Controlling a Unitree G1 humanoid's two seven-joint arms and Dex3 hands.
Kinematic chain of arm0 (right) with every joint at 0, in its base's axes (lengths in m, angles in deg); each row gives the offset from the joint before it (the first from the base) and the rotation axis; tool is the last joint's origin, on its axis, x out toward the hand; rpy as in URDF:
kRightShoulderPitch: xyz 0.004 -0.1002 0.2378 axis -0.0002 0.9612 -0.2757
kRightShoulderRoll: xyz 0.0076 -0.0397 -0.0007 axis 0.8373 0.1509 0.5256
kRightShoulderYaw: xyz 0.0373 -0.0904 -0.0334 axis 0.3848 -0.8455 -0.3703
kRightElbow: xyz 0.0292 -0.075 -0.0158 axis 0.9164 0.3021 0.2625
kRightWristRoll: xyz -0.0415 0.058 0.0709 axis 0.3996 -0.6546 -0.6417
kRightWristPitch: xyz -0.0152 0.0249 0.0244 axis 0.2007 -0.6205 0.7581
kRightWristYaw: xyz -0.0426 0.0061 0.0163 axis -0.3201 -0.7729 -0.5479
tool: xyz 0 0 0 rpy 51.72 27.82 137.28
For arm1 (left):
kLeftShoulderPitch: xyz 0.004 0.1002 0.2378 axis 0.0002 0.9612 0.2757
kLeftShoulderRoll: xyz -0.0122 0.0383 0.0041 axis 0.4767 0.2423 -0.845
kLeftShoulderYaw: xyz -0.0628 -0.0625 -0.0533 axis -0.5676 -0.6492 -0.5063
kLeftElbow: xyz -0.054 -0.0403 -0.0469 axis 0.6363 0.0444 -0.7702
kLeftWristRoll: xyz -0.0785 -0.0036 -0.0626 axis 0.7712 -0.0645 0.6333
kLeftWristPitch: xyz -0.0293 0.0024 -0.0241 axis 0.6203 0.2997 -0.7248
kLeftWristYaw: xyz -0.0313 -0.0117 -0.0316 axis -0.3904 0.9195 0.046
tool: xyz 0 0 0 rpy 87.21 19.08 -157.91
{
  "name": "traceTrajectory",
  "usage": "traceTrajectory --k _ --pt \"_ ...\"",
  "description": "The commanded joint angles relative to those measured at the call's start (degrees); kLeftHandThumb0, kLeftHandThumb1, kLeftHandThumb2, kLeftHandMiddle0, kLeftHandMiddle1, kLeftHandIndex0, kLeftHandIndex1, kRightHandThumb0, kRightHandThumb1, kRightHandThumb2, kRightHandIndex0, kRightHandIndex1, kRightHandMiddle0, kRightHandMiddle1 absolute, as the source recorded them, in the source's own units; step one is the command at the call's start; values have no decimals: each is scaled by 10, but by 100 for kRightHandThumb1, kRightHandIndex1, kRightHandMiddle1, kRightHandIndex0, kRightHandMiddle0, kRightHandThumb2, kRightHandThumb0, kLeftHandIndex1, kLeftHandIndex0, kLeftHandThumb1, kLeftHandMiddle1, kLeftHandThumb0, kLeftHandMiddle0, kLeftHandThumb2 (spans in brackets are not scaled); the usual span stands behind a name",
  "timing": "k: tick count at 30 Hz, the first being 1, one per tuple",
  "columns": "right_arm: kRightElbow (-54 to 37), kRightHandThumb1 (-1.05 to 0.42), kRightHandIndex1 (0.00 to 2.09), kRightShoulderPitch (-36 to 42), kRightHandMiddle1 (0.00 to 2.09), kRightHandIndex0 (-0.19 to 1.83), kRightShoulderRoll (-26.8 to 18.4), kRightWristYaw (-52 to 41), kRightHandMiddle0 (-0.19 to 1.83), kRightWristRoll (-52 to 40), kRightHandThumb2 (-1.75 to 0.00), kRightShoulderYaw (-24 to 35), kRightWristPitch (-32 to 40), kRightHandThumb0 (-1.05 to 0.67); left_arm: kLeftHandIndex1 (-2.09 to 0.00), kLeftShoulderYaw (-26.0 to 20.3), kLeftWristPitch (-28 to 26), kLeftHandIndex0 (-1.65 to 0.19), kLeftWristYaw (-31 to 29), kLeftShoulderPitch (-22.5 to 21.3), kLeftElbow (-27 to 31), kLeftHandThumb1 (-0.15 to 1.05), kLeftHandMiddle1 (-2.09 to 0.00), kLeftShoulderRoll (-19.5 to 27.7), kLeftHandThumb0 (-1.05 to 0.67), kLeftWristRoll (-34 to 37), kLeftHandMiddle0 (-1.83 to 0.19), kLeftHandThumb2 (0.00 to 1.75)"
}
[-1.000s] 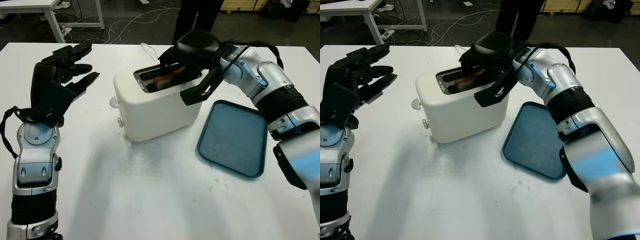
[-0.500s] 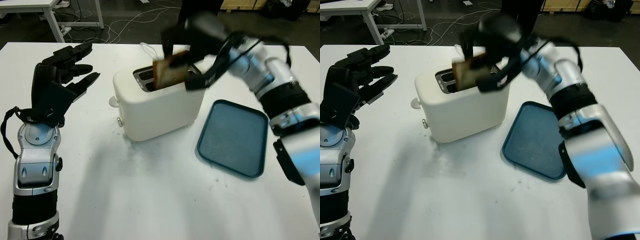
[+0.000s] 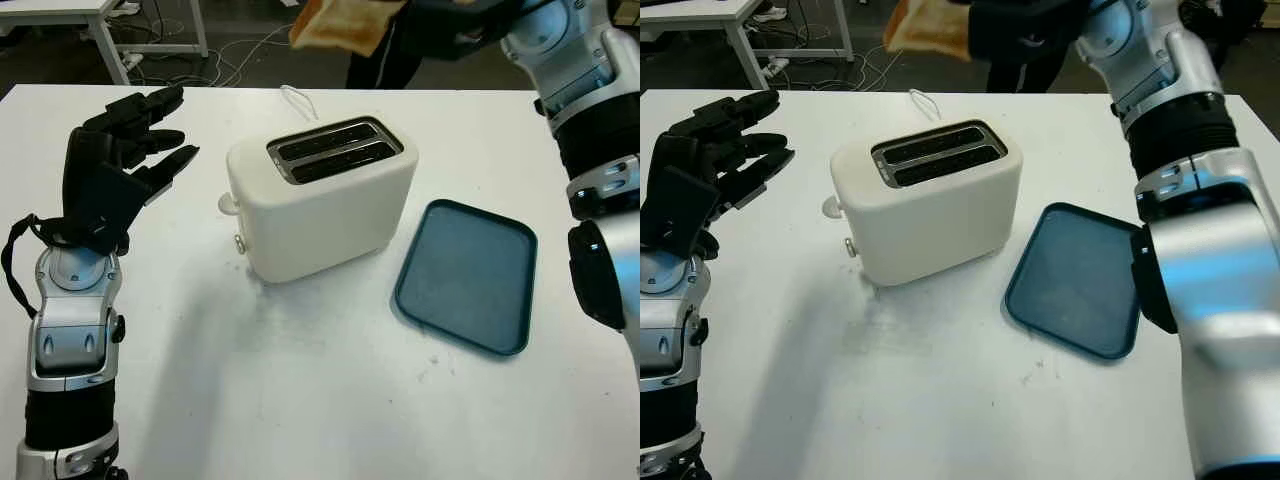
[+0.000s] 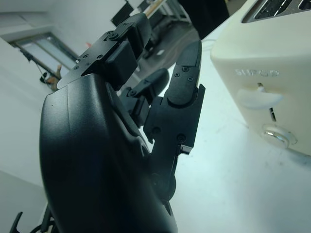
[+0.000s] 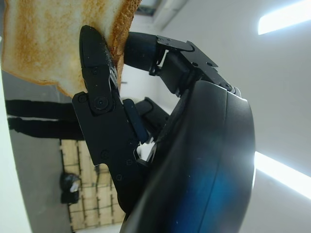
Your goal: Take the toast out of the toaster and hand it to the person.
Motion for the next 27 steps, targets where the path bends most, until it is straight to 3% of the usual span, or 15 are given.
traceTrajectory --k 1,4,9,12,16,20,27 --pt "18 -92 175 -11 175 108 -8 20 83 -13 -36 11 11 -45 0 -3 -5 -72 3 7 3 92 -58 -1 -31 1 -56 8" --pt "57 -92 175 -3 172 101 -20 32 69 -23 -38 22 -4 -41 0 -3 -3 -72 4 7 1 92 -58 -3 -28 3 -56 8" --pt "109 -92 175 26 174 108 -36 61 79 -40 -40 33 1 -39 0 -5 -9 -72 5 6 2 92 -58 -4 -30 5 -56 8" --pt "133 -92 175 54 175 96 -47 85 72 -46 -40 41 13 -29 0 -8 -17 -72 2 6 6 92 -58 -3 -30 7 -55 9" --pt "136 -92 175 91 161 86 -54 127 64 -55 -41 53 49 -45 0 -10 -12 -71 -2 5 1 92 -58 1 -30 8 -55 9" --pt "128 -92 175 124 172 97 -56 150 75 -79 -44 78 53 -54 0 -9 -18 -71 -3 2 1 92 -59 1 -31 7 -55 9" --pt "126 -92 175 158 175 98 -43 135 69 -147 -36 128 75 -29 0 -4 -37 -69 1 1 11 92 -58 -3 -29 5 -53 11"
